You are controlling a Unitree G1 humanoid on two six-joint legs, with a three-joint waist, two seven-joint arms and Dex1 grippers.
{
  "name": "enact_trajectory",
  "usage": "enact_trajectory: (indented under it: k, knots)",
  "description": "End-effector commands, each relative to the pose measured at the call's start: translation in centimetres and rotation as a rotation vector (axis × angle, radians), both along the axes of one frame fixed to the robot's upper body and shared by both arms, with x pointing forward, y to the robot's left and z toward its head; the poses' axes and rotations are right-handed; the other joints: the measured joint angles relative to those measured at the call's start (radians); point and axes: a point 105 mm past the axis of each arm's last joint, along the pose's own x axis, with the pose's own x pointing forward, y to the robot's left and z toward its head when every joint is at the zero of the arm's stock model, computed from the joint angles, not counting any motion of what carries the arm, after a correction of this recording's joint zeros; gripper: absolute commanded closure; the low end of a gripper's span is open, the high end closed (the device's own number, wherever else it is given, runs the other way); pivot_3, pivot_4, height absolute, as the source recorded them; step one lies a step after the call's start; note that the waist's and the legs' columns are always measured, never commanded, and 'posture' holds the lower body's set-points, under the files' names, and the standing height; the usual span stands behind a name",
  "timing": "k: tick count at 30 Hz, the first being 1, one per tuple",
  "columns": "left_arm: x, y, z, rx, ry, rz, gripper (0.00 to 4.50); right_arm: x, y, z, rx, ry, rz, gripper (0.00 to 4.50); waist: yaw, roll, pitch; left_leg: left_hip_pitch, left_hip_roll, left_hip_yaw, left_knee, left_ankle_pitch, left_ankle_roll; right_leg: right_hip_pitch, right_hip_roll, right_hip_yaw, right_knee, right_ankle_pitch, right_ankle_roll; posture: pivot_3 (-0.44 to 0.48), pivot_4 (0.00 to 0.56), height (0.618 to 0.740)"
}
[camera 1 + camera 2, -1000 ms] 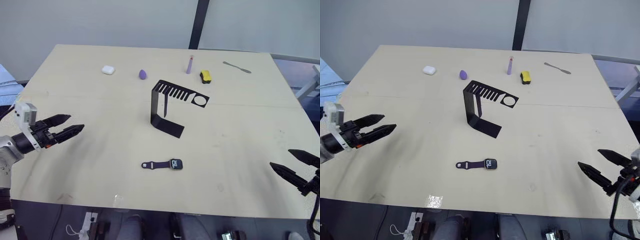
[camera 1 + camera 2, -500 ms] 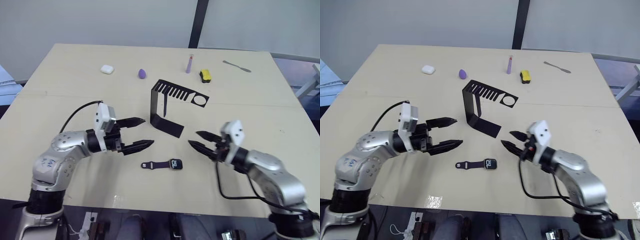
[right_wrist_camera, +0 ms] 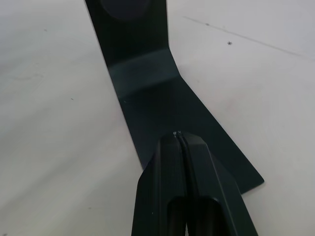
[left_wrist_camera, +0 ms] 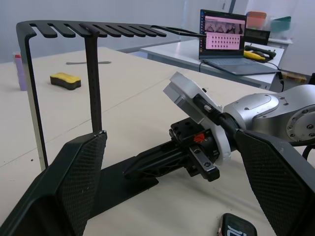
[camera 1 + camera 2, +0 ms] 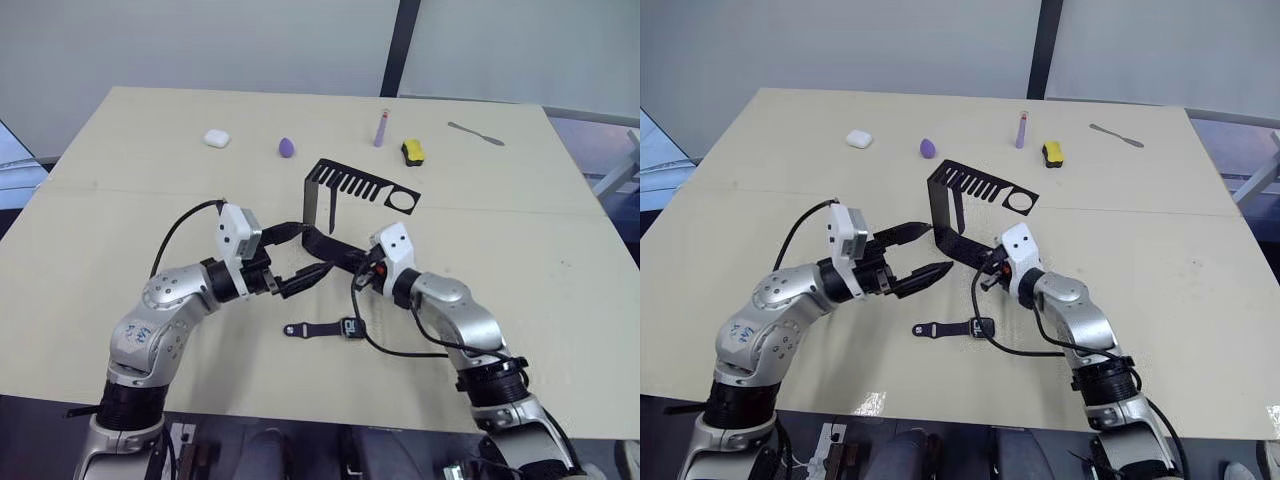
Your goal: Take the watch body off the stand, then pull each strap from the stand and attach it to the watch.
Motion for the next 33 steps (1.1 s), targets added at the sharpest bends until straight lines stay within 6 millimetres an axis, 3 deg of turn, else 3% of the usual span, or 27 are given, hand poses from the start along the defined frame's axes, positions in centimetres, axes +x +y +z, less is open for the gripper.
enact_trajectory:
  k: [1, 7, 11, 18, 33]
  knots:
    - [0.1, -0.9, 1.0, 0.000, -0.091, 0.042, 0.00, 0.0, -0.7, -1.9, -0.041, 0.076, -0.055, 4.43, 0.000, 0.000, -0.001, 0.000, 0.000, 0.000, 0.000, 0.000, 0.000, 0.000, 0.000, 0.000, 0.000, 0.000, 0.000, 0.000, 0.150, 0.740]
    - [0.5, -1.9, 0.7, -0.004, -0.123, 0.089, 0.00, -0.1, -1.1, -2.4, -0.027, 0.112, -0.095, 4.43, 0.000, -0.001, -0.002, 0.001, 0.000, 0.000, 0.001, 0.000, 0.000, 0.001, 0.000, 0.000, 0.001, 0.000, 0.000, 0.000, 0.150, 0.740]
    - [1.5, -3.0, 0.1, 0.024, -0.133, 0.143, 1.17, -0.1, -1.1, -2.5, -0.024, 0.115, -0.101, 4.50, 0.001, -0.002, -0.003, 0.001, 0.000, 0.000, 0.001, 0.000, 0.000, 0.001, 0.000, 0.000, 0.001, 0.000, 0.000, 0.000, 0.150, 0.740]
    - [3.5, -4.1, -0.3, 0.029, -0.140, 0.227, 1.17, -0.3, -1.2, -2.8, -0.033, 0.127, -0.097, 4.50, 0.001, -0.001, -0.003, 0.001, 0.000, 0.000, 0.001, 0.000, 0.000, 0.001, 0.000, 0.000, 0.001, 0.000, 0.000, 0.000, 0.150, 0.740]
    - [5.1, -4.4, 0.0, 0.000, -0.171, 0.305, 1.17, 0.3, -1.5, -2.5, -0.039, 0.121, -0.109, 4.50, 0.002, -0.001, -0.003, 0.001, 0.000, 0.000, 0.001, 0.000, 0.000, 0.001, 0.000, 0.000, 0.001, 0.000, 0.000, 0.000, 0.150, 0.740]
